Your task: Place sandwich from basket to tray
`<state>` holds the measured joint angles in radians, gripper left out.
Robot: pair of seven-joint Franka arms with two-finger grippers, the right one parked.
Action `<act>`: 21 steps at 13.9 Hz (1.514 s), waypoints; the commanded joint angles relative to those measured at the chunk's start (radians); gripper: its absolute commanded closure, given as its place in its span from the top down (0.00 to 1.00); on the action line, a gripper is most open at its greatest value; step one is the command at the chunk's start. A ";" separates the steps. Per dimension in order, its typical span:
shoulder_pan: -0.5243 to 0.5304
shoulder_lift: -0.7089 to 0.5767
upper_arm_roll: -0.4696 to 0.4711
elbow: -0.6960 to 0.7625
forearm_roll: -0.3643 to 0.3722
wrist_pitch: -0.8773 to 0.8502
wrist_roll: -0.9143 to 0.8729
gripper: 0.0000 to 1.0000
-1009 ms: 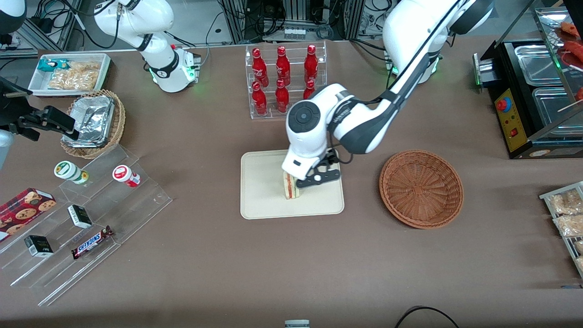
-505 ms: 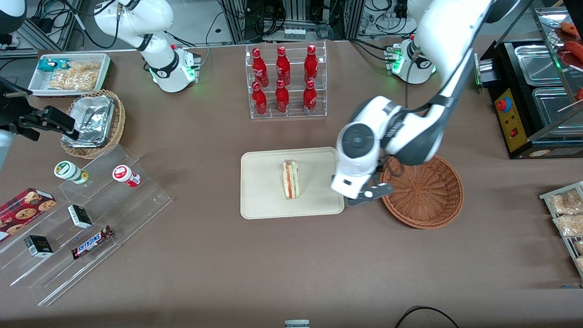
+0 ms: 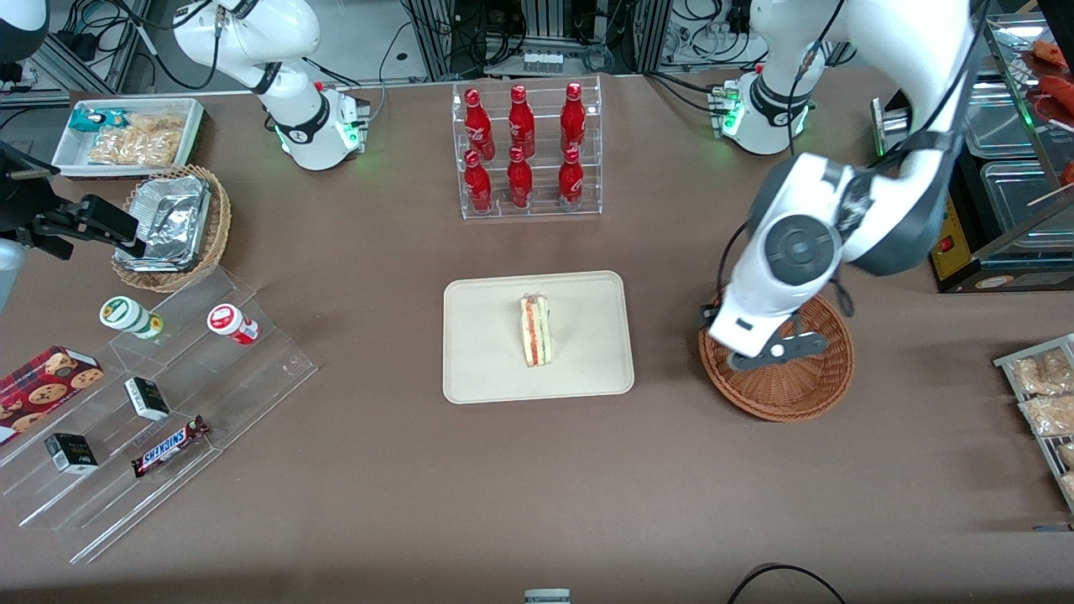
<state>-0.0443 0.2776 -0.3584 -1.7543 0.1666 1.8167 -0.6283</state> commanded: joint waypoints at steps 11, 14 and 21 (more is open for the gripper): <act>-0.023 -0.284 0.283 -0.068 -0.142 -0.246 0.530 1.00; -0.025 -0.301 0.360 -0.001 -0.160 -0.312 0.636 1.00; -0.048 -0.308 0.437 0.076 -0.168 -0.297 0.691 1.00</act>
<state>-0.0725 -0.0254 0.0595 -1.6927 0.0153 1.5258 0.0483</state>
